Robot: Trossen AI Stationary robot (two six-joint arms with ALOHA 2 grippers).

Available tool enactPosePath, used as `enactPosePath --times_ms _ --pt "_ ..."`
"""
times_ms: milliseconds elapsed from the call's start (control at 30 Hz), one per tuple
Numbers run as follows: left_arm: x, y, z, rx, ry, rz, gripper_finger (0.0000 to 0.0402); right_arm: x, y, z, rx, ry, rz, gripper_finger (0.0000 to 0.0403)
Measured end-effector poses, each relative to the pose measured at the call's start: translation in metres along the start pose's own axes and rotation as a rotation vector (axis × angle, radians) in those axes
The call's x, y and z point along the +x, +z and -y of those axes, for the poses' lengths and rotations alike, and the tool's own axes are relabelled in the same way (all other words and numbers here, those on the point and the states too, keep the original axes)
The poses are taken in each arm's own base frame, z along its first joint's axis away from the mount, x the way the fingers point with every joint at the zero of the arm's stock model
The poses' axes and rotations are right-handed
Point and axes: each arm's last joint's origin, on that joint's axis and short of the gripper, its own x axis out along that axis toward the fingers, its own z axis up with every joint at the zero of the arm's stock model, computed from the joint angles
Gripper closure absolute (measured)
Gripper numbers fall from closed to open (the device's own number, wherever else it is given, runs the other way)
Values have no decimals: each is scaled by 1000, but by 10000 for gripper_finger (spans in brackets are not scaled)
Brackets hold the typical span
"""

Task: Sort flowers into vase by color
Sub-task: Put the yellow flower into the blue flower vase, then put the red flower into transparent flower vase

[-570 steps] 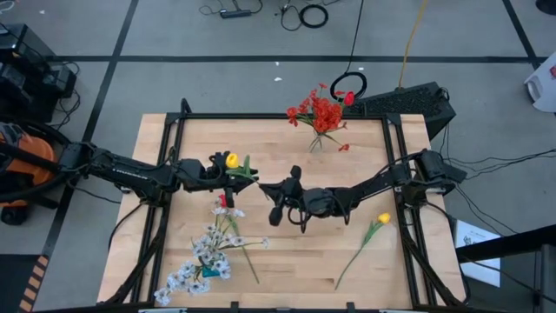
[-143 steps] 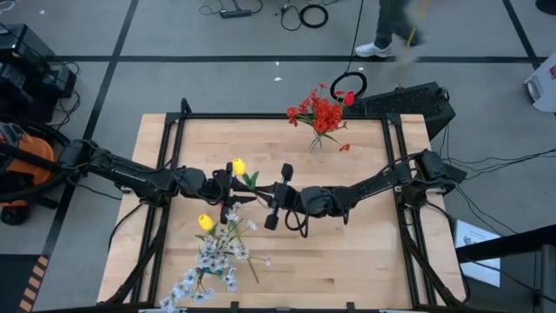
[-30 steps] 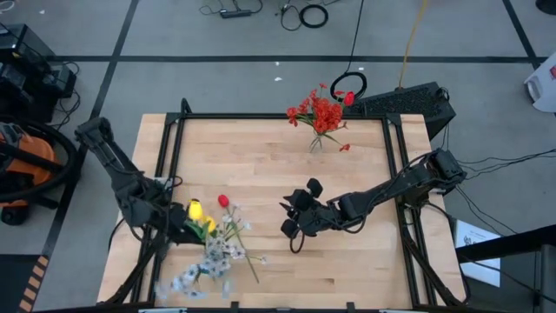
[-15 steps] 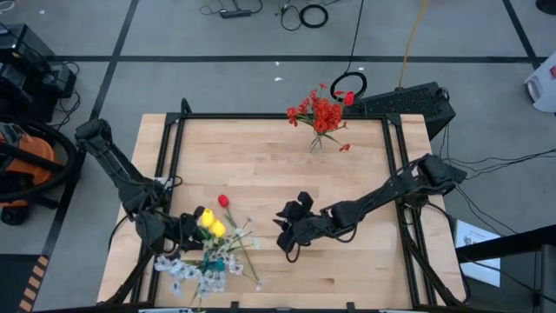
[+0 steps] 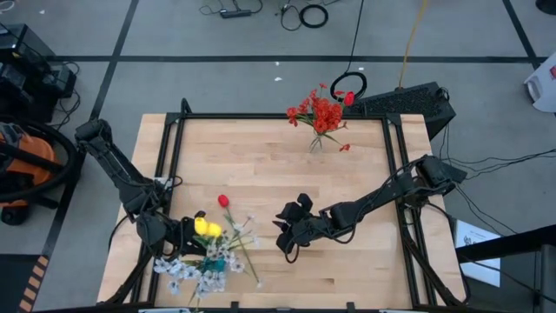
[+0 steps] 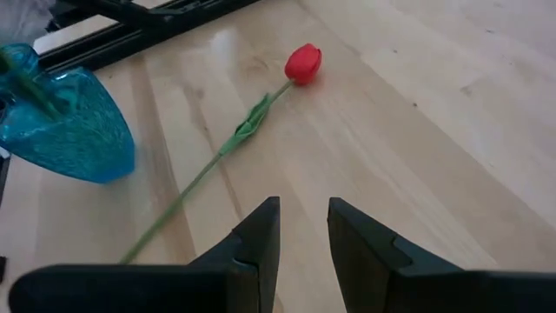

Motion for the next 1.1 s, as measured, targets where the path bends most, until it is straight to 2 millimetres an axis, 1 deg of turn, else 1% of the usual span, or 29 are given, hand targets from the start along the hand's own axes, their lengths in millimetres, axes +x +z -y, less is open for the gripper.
enactPosePath --times_ms 133,200,400,500,633,900,1000,1100 --pt "0 0 0 1 -1 -4 366 0 1 0 4 4 6 312" --pt "0 -1 0 1 -11 -10 359 0 1 -1 6 7 8 312" --pt "0 -1 0 2 -13 -14 304 0 3 -2 20 22 26 312" --pt "0 -3 -1 10 0 -38 287 0 4 -3 29 31 37 312" --pt "0 -10 -5 24 36 -104 283 0 4 -3 81 33 33 312" --pt "-3 -23 -12 -54 102 -247 283 -2 2 -5 127 41 28 315" --pt "-4 -26 -15 -44 123 -277 283 -3 0 -7 123 45 29 328" --pt "-5 -28 -16 -36 137 -297 283 -6 -2 -12 121 49 44 354"
